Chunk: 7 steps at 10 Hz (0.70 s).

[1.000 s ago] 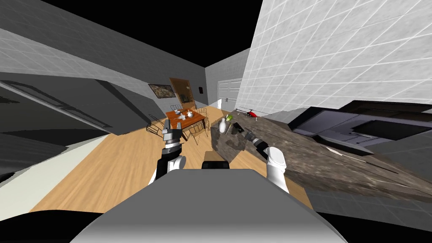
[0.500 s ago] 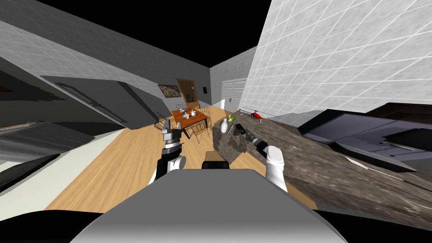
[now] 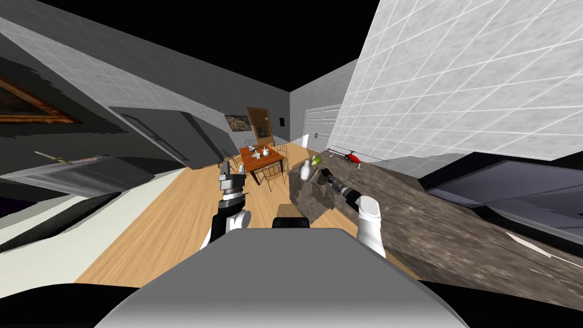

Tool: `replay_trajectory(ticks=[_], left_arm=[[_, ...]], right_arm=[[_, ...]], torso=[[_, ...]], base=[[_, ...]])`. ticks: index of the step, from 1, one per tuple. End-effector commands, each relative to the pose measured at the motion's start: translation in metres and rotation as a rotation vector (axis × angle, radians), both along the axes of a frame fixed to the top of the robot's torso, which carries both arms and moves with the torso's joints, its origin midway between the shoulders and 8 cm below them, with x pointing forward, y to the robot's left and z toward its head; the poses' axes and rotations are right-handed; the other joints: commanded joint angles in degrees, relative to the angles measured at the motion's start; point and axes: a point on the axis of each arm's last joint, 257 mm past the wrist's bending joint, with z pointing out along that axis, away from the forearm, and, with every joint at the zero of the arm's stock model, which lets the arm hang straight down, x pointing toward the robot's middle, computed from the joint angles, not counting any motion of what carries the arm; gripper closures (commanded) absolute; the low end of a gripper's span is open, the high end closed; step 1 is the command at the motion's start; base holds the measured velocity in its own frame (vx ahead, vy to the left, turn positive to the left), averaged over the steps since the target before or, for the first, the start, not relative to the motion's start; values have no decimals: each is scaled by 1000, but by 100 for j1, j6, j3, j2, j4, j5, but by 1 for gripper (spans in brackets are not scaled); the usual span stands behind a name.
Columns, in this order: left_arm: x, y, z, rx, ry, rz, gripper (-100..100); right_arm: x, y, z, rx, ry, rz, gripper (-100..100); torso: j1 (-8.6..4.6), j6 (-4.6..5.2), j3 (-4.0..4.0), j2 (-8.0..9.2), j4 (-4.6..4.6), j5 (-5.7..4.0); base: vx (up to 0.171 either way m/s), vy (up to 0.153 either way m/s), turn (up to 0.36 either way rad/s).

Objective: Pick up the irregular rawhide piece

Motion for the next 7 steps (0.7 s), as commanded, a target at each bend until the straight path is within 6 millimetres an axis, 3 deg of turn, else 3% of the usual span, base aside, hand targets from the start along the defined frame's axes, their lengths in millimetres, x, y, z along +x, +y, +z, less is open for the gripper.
replay_trajectory(ticks=[1,7], left_arm=[[0,0,0,0,0,0,0],[0,0,0,0,0,0,0]], right_arm=[[0,-5,-10,-68,21,8,-100],[-4,-19,-33,-255,77,44,-100]], torso=[[0,0,0,0,0,0],[-1,4,4,8,1,0]], base=[[2,-47,256],[-20,-29,124]])
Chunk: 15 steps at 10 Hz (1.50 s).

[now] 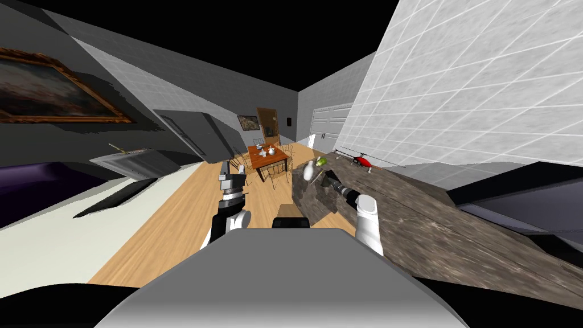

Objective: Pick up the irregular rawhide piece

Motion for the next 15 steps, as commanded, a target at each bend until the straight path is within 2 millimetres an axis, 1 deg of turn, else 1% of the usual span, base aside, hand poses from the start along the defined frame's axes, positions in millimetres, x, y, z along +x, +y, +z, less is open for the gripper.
replay_trajectory(ticks=[1,2,3,4,6,7,12,13,15], left_arm=[[0,0,0,0,0,0,0],[0,0,0,0,0,0,0],[0,0,0,0,0,0,0],[0,0,0,0,0,0,0],[0,0,0,0,0,0,0],[0,0,0,0,0,0,0],[0,0,0,0,0,0,0],[0,0,0,0,0,0,0],[0,0,0,0,0,0,0]], right_arm=[[-3,-2,-9,-34,19,9,-100],[-2,-2,-5,-20,11,5,-100],[-2,-2,-6,-24,13,6,0],[21,6,7,92,-44,-38,-100],[40,9,17,206,-95,-81,-100],[42,7,21,257,-108,-104,-100],[47,14,51,503,-176,-128,-100],[47,14,51,532,-170,-136,-100],[79,62,39,538,-150,-82,-100]], torso=[[0,0,0,0,0,0],[3,0,-2,-4,-1,0],[8,2,-3,-6,-1,2],[10,1,-4,-8,-2,2],[-13,0,9,15,4,-3],[-1,-4,6,5,8,2],[25,-6,1,-7,7,10],[24,-6,3,-4,9,11],[32,-6,2,-6,9,12]], base=[[-10,-20,103],[-6,-6,20],[0,0,0],[-73,-65,118],[-64,-52,76],[-22,-9,-41],[1,2,-10],[0,0,0],[5,24,-154]])
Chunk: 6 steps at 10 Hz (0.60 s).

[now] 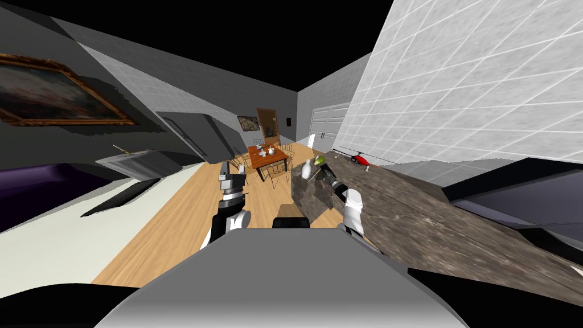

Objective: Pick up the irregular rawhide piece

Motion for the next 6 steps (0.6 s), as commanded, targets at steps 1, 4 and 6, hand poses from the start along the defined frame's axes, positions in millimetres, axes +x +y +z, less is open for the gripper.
replay_trajectory(ticks=[1,4,6], left_arm=[[0,0,0,0,0,0,0],[0,0,0,0,0,0,0],[0,0,0,0,0,0,0]], right_arm=[[9,13,4,1,-5,15,-100],[25,40,2,10,-6,46,-100],[25,40,2,10,-6,46,-100]], torso=[[0,0,0,0,0,0],[-3,-2,-2,-3,-1,-1],[-18,-2,8,13,3,-4]], base=[[9,23,-142],[-8,4,-97],[-14,-10,-8]])
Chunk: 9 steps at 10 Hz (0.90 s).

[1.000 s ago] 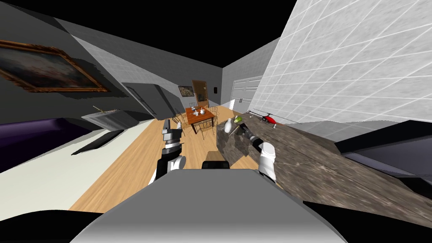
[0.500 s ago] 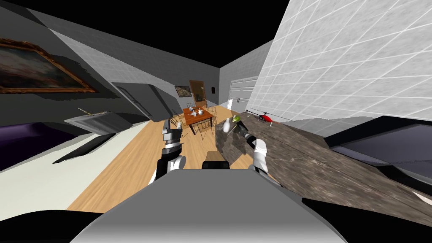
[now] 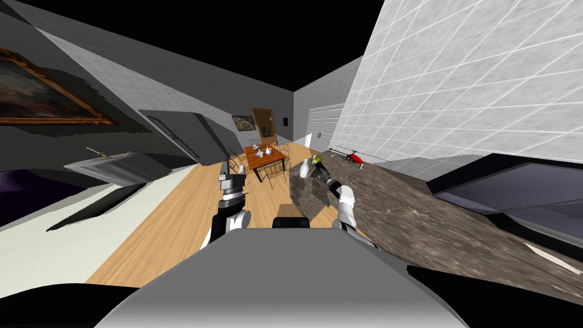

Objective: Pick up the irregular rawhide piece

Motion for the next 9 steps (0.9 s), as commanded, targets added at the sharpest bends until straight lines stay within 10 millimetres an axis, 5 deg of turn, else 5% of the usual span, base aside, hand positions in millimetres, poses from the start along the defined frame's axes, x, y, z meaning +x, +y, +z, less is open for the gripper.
replay_trajectory(ticks=[1,5,8,9], left_arm=[[0,0,0,0,0,0,0],[0,0,0,0,0,0,0],[0,0,0,0,0,0,0],[0,0,0,0,0,0,0]], right_arm=[[0,0,0,0,0,0,-100],[0,0,0,0,0,0,-100],[27,61,-2,11,0,64,-100],[27,61,-2,11,0,64,-100]], torso=[[0,0,0,0,0,0],[2,0,-2,-4,-1,0],[16,-3,-8,-14,-2,3],[26,-12,-5,-13,2,5]], base=[[-6,-6,20],[1,1,-3],[16,27,-150],[6,7,-28]])
